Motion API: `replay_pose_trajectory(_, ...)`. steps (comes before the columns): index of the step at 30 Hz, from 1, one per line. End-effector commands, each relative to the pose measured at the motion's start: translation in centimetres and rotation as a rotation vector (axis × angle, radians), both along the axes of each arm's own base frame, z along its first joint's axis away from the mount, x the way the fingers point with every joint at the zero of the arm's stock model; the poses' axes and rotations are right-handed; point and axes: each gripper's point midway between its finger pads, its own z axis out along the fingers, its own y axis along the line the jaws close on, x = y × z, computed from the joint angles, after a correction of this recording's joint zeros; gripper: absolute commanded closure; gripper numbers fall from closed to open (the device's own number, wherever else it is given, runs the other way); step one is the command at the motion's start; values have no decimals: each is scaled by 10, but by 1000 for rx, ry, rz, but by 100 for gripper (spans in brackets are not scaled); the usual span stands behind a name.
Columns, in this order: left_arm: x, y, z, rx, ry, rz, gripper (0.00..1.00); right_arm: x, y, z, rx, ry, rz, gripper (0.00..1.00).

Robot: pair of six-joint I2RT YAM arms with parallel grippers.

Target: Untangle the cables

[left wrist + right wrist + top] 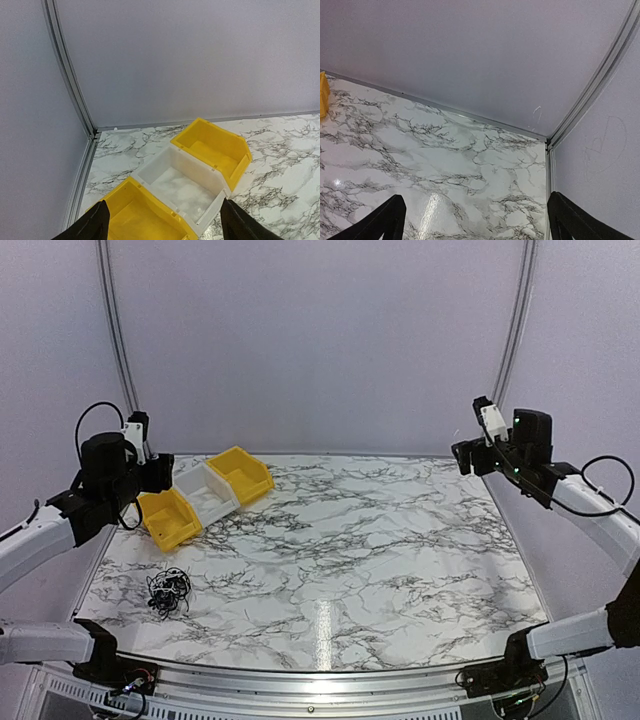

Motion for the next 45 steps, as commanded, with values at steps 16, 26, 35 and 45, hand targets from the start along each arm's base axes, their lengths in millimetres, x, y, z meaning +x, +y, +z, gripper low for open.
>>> replay_pose_trajectory(16,-28,-112,-60,66,270,-415,34,-6,40,-65,-15,90,261,5)
replay_pose_trajectory(26,-85,-168,-84,81,455,-480,33,-76,195,-68,-102,142,945,28)
replay_pose_trajectory(35,-123,-154,-136,140,661,-280,20,-143,248,-133,-131,283,1214,30)
replay_pose_trajectory(45,-116,-55,-155,244,592,240,1,-157,256,-144,-170,297,1263,30)
